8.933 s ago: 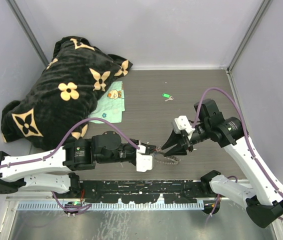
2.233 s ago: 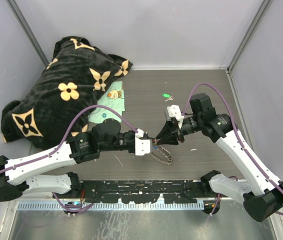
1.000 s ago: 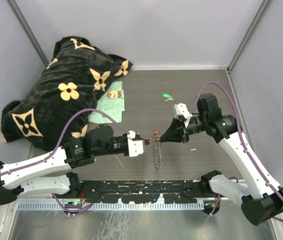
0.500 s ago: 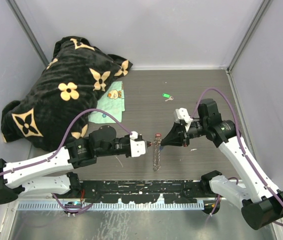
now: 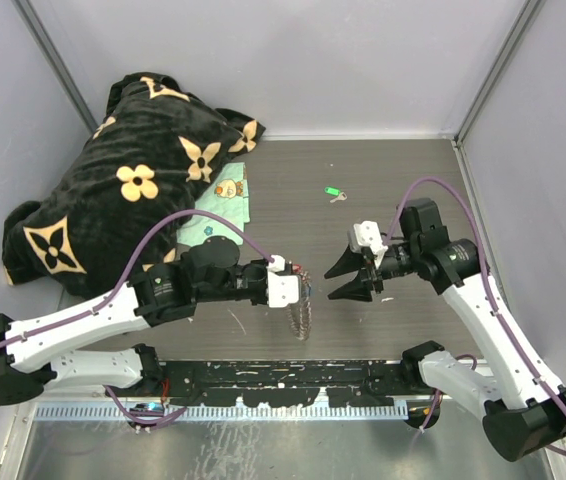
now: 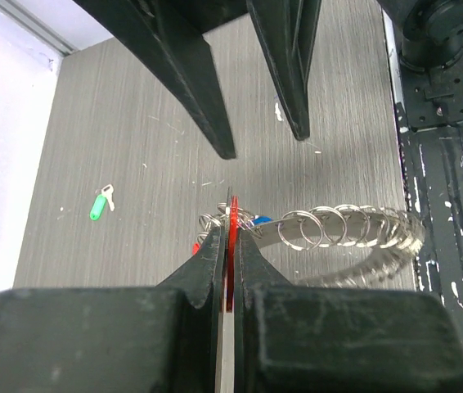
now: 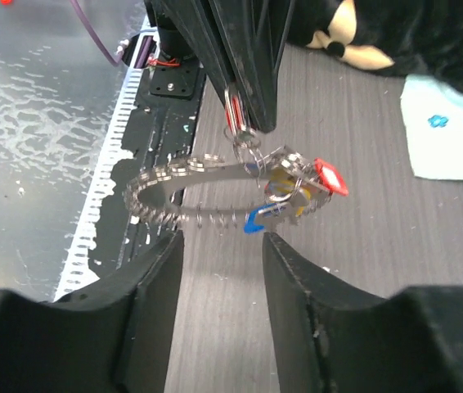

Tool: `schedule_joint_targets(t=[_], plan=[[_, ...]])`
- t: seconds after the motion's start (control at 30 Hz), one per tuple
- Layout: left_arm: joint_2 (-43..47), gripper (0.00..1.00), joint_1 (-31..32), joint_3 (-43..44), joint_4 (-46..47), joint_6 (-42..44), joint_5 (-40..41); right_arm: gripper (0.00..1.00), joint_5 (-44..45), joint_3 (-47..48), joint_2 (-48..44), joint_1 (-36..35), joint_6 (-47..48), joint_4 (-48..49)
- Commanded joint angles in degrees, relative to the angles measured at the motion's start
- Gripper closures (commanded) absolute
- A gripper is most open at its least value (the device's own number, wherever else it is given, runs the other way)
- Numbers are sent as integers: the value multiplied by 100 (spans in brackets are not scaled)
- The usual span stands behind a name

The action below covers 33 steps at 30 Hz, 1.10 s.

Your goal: Remove the keys from the keyring

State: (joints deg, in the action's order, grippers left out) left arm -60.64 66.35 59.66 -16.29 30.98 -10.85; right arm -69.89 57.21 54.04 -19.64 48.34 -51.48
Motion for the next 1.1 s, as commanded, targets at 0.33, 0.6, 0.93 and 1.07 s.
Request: schedule_joint_targets(t=[0.33, 0.6, 0.93, 1.07], plan=[[-21, 100, -34, 468, 88, 159, -373, 50, -18, 930, 598, -561, 444, 161], [-88, 100, -34, 470, 173, 159, -433, 59, 35, 759, 687, -770, 271, 396], [-148, 100, -41, 499, 204, 169, -424, 63, 188, 600, 676, -908, 247, 463], [-159, 100, -36, 513, 215, 163, -434, 64, 305, 528, 668, -919, 240, 514]])
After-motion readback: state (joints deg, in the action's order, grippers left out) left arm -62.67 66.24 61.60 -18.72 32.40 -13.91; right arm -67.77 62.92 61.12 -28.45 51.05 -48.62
